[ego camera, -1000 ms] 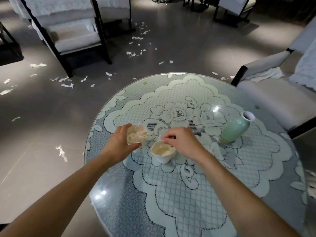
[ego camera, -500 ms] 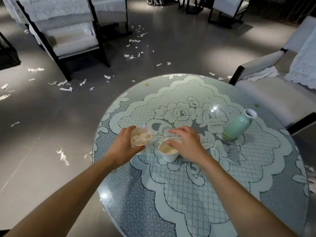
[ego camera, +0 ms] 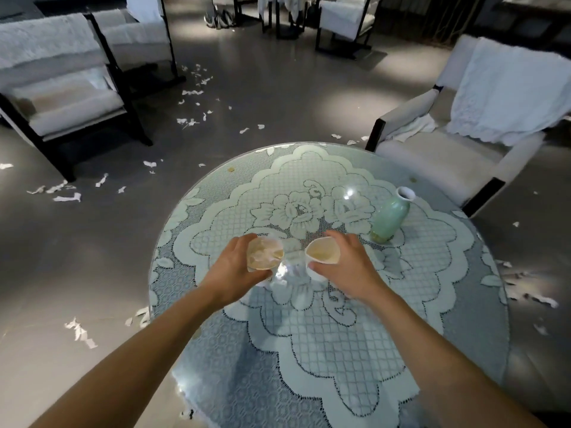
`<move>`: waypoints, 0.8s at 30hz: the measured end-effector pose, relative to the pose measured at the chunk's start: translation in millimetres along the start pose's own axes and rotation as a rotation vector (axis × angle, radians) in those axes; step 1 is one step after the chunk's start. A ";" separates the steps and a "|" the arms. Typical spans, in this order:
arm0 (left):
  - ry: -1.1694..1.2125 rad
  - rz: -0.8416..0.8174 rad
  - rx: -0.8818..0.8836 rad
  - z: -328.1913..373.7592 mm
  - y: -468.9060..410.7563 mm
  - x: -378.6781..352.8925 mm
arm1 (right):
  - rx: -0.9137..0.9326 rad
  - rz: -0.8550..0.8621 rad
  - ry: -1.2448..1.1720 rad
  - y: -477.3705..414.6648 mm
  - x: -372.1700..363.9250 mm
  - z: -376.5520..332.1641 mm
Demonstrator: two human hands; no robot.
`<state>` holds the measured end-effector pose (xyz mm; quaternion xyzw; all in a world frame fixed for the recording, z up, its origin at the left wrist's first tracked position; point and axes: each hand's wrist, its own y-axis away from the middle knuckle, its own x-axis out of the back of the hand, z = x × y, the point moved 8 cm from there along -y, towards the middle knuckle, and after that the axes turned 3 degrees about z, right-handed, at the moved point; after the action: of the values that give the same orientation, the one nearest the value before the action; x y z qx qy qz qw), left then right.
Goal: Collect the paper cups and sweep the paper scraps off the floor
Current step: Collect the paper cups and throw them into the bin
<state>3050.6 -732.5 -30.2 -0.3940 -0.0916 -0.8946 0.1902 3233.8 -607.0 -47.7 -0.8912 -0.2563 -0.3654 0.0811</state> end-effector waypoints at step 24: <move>0.121 -1.104 -1.216 417.7 372.8 -309.8 | -1.189 1.170 0.020 662.3 189.3 129.5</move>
<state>3675.5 -857.9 27.0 -0.2775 0.2385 -0.7724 -0.5191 3768.4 -1055.4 18.6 -0.7715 0.4844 -0.3464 -0.2239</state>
